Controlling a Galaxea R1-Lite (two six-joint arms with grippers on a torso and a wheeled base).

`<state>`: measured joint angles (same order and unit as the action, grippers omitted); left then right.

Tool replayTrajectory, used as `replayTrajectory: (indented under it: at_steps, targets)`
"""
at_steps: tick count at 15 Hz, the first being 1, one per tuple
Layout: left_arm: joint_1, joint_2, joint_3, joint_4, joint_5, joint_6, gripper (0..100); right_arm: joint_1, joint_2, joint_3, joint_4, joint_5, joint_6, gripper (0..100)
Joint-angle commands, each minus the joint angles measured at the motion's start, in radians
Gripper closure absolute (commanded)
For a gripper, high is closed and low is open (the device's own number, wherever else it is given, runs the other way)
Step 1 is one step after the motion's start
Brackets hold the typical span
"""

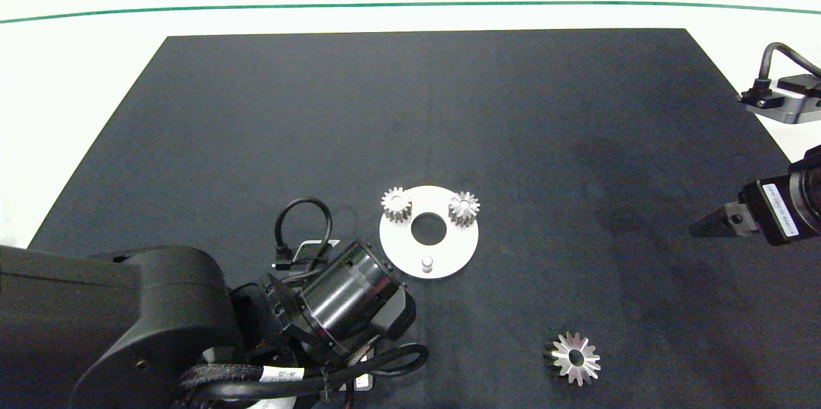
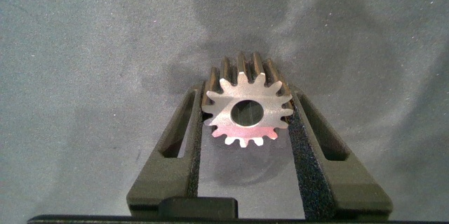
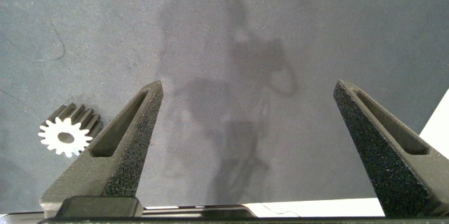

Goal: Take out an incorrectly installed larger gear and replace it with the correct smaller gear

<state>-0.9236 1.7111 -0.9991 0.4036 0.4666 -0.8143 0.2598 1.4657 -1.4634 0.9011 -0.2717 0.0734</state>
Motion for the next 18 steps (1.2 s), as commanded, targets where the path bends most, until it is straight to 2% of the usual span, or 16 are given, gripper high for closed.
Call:
replayTrajectory:
  at_steps: [1,7,15,16,18]
  targets:
    - [0.000,-0.004,0.002,0.003,0.003,-0.005,89,0.001,-0.002,0.002,0.006,-0.001,0.000,0]
    - [-0.001,-0.002,0.013,0.003,0.004,-0.009,100,-0.001,-0.030,0.000,0.006,-0.001,0.000,0]
    - [0.002,-0.065,-0.003,0.004,0.003,0.006,100,-0.005,-0.050,0.002,-0.008,-0.001,0.002,0]
    - [0.003,-0.077,-0.013,0.006,0.003,0.015,100,-0.007,-0.054,-0.002,-0.010,-0.001,0.002,0]
    - [0.011,-0.084,-0.055,0.011,0.003,0.063,100,-0.007,-0.067,-0.003,-0.022,-0.001,0.000,0]
